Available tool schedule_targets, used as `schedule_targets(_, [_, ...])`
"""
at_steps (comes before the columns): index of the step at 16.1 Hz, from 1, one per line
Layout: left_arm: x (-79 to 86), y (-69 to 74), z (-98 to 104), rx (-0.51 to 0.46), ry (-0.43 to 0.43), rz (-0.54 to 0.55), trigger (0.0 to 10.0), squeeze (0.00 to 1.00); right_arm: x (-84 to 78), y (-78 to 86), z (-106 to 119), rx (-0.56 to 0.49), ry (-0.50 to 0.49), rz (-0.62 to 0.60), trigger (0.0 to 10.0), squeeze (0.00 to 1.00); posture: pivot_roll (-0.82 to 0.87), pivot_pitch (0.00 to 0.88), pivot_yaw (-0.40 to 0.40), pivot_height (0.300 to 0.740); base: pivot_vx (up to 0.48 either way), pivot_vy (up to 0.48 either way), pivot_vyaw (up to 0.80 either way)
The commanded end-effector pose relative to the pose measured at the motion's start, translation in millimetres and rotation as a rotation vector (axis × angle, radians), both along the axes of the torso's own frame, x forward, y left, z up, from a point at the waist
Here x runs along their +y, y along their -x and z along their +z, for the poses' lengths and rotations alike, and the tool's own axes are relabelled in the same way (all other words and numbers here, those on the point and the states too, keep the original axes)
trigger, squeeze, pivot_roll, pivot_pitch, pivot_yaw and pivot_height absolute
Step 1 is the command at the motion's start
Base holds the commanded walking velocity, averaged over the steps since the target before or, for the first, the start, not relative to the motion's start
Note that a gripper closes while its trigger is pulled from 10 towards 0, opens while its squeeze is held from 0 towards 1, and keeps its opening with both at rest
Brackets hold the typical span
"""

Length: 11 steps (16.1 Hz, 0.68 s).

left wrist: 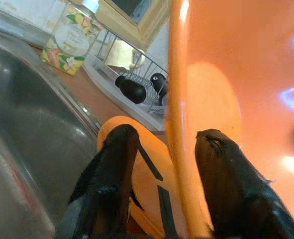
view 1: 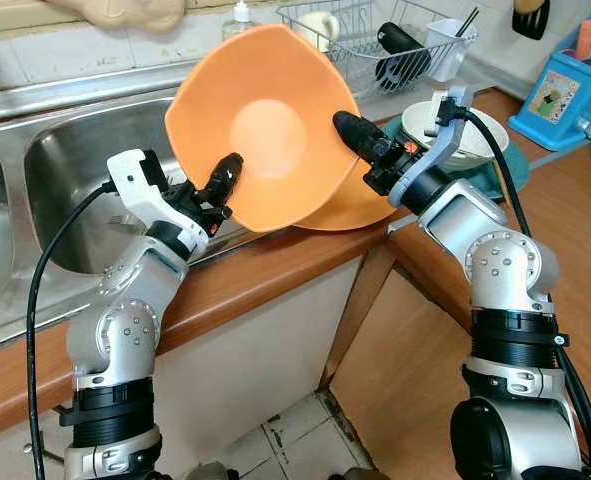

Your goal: Kitchen organization

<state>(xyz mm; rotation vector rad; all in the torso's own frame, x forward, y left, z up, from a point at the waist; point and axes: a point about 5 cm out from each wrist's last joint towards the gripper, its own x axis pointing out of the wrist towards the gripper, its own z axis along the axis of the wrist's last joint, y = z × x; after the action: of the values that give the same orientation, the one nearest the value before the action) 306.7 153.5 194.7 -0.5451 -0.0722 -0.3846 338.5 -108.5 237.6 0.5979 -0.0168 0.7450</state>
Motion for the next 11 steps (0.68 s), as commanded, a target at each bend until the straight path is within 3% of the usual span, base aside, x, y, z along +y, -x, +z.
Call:
schedule_targets(1, [2.4,0.9,0.6,0.006,0.002,0.001,0.0,0.00,-6.8,1.5,8.5,-0.042,-0.034,-0.029,0.0,0.00,-0.14,0.000,-0.014,0.740,0.000,0.000,0.00])
schedule_targets(6, [1.8,1.9,8.0,-0.046,0.026,-0.009,0.0,0.00,-6.1,3.3,6.2,-0.034,-0.033,-0.035,0.0,0.00,-0.13,0.000,-0.012,0.740,0.000,0.000,0.00])
schedule_targets(11, [-4.8,4.9,7.5,-0.033,0.010,-0.065,0.0,0.00,-5.4,3.9,3.6,-0.017,-0.039,-0.040,0.0,0.00,-0.12,0.000,-0.009,0.740,0.000,0.000,0.00])
